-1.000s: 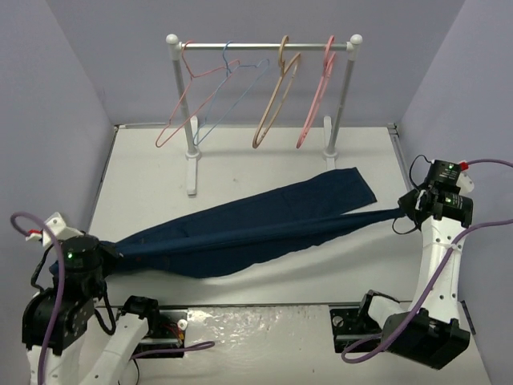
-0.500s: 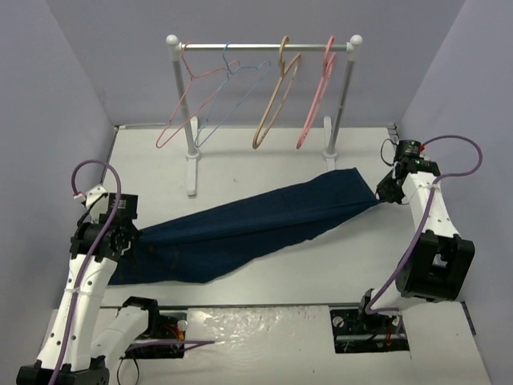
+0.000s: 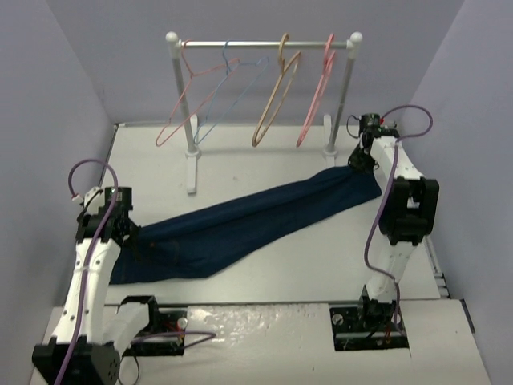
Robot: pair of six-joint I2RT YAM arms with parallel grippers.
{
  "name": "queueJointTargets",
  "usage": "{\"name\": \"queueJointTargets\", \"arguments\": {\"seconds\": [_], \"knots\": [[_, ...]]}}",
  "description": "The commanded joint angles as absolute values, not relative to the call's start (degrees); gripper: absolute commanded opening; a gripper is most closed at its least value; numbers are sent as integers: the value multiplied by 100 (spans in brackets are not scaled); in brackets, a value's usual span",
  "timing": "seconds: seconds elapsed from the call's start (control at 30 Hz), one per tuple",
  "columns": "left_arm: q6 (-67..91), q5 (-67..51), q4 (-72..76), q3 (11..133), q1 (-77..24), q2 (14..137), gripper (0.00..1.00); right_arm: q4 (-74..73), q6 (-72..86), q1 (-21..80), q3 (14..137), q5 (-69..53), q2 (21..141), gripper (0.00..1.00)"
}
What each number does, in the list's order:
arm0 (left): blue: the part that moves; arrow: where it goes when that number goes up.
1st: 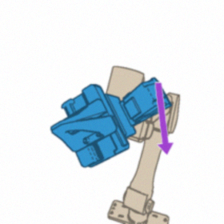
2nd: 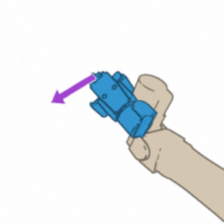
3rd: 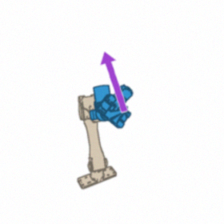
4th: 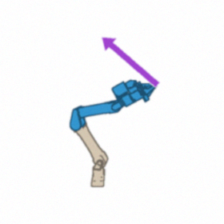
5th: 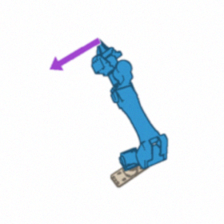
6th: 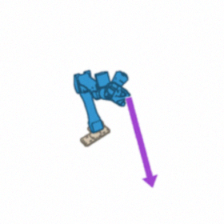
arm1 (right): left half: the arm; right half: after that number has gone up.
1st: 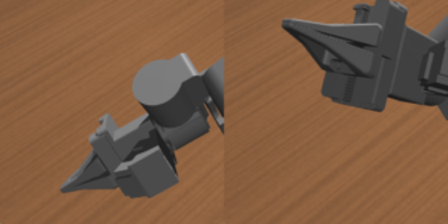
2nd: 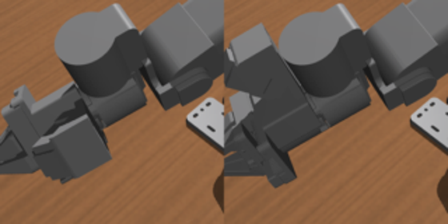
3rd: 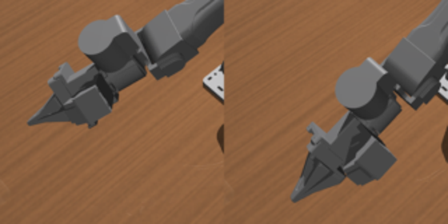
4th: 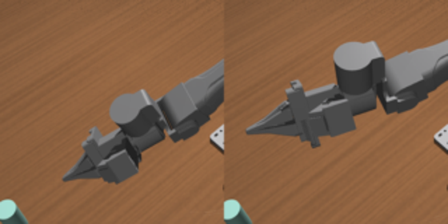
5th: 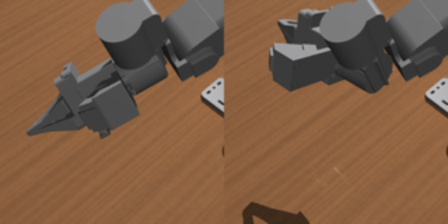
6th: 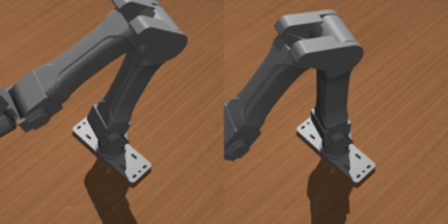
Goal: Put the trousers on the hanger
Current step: Fold the trousers at the center of the board.
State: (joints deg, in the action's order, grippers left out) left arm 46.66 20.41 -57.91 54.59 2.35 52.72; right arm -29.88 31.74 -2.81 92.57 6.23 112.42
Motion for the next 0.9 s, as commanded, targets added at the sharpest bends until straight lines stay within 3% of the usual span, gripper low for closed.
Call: {"name": "queueJointTargets", "arguments": {"seconds": [0.0,0.1,0.17,0.23,0.33,0.53,0.87], "knots": [[4357,3100,-5567,5402,530,5555,12,-2317,2943,-508,10149,1670,11879,10],[4323,3022,-5316,5446,596,5806,25,-2312,2728,-501,10388,1402,12065,29],[4256,2997,-5241,5594,615,5861,51,-2312,2657,-509,10380,1252,11991,38],[3998,2911,-5118,5870,624,5813,70,-2257,2535,-518,10295,1134,11762,52],[3704,2532,-5006,6252,623,5679,81,-2179,2460,-548,10058,972,11389,62],[3394,1672,-5093,6243,607,5302,86,-1774,2512,-624,9204,290,11104,56],[3306,860,-5168,5594,504,4972,86,-135,3341,-776,7429,-784,11444,29]]}}
